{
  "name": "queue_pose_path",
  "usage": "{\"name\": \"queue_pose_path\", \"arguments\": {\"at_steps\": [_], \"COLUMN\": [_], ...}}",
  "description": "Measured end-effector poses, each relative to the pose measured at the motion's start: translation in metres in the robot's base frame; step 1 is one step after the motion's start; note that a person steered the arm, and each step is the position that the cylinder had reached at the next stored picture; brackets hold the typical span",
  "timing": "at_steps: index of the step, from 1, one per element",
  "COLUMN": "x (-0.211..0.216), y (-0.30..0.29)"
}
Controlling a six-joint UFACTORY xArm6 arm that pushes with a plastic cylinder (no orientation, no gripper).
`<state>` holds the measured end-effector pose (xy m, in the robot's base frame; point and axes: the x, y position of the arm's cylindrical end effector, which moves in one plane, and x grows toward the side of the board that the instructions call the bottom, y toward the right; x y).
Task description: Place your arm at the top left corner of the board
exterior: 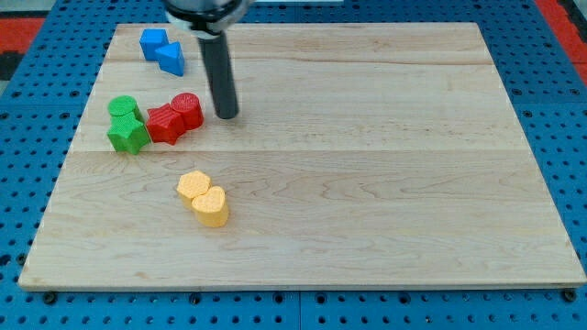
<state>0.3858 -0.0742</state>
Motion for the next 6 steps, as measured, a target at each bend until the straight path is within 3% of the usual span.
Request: {"name": "queue_pose_path", "arguments": {"at_steps": [1,2,3,6], "x": [0.005,0.017,0.021,-0.012], "y": [0.057,0.062,0.024,0.022]}}
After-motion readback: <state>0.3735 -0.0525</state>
